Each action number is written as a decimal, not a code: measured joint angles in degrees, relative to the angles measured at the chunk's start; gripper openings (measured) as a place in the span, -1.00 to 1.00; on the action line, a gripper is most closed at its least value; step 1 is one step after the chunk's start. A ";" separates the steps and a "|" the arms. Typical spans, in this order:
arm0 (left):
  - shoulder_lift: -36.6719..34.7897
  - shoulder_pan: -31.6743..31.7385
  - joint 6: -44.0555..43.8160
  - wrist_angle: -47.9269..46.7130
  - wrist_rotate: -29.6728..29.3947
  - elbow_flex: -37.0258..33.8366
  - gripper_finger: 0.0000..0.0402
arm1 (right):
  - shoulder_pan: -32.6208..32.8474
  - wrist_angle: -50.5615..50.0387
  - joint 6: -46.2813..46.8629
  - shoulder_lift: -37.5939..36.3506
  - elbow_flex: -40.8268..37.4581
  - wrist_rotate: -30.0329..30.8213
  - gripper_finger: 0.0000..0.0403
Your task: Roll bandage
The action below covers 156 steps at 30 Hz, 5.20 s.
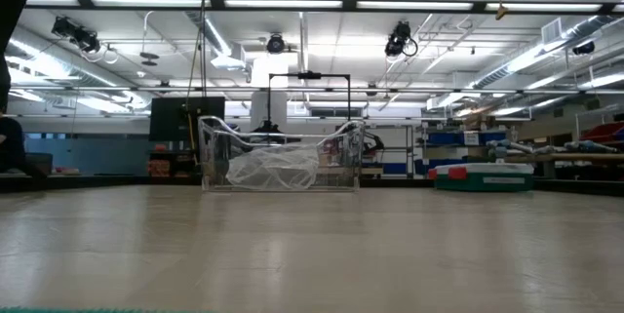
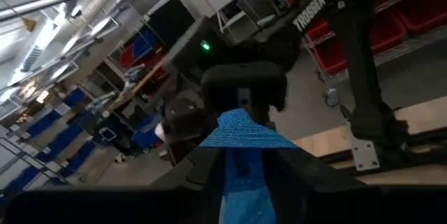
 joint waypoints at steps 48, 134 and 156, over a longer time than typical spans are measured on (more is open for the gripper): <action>-1.28 -3.09 -19.40 -16.46 9.59 6.75 -0.35 | -1.61 0.15 -7.44 0.97 -0.12 5.16 -1.00; 0.97 1.46 -48.83 -27.50 -0.44 6.67 -0.34 | 11.63 3.67 -11.74 -2.32 14.12 7.83 -1.00; 0.89 2.54 -49.03 -22.25 -0.16 6.67 -0.86 | 14.03 6.89 -10.84 -1.20 14.12 9.42 -1.00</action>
